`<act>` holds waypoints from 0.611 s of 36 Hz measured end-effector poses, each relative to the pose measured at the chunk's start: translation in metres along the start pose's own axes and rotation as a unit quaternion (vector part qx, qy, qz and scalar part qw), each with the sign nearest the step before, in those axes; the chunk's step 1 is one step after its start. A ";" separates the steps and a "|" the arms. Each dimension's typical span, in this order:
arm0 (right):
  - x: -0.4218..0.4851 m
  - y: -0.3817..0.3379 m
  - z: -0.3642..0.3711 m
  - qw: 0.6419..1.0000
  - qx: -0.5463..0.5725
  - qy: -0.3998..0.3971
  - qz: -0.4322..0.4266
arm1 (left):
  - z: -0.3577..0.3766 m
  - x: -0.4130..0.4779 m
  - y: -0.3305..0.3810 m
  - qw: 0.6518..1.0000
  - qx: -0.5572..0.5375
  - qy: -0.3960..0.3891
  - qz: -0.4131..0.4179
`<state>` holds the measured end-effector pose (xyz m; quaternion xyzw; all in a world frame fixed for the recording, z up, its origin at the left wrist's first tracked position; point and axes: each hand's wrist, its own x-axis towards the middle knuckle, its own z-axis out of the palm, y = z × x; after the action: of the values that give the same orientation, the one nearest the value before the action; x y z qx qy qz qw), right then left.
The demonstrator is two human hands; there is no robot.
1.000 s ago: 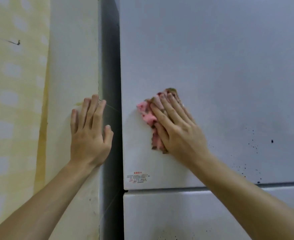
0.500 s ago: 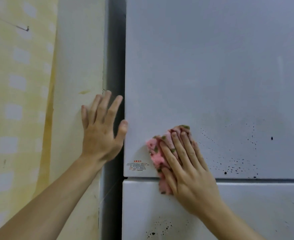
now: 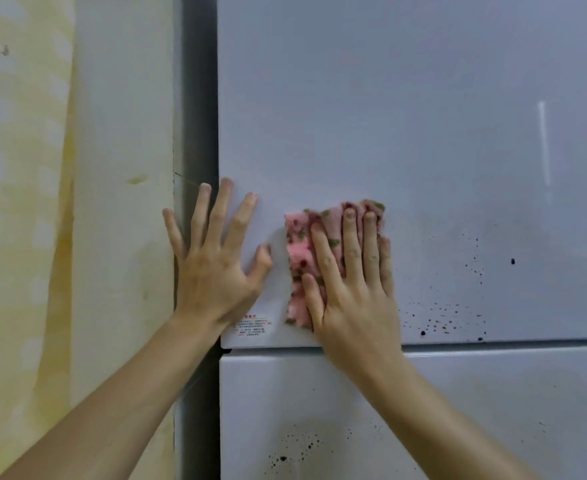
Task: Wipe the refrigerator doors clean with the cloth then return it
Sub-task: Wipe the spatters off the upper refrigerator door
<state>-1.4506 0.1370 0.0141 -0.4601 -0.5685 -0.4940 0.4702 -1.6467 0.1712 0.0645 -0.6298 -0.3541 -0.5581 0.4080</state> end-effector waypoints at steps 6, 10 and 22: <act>-0.032 0.013 -0.005 0.998 -0.017 -0.025 -0.053 | 0.002 -0.001 0.016 0.999 -0.022 0.006 0.044; -0.014 0.019 -0.006 0.999 -0.021 -0.013 -0.048 | 0.004 0.005 0.028 0.998 -0.033 0.017 0.058; 0.046 0.028 -0.010 0.999 -0.001 0.013 0.029 | 0.003 0.008 0.043 0.999 -0.034 0.022 0.033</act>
<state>-1.4280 0.1327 0.0641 -0.4703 -0.5484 -0.4862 0.4915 -1.6063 0.1557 0.0669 -0.6419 -0.3047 -0.5703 0.4120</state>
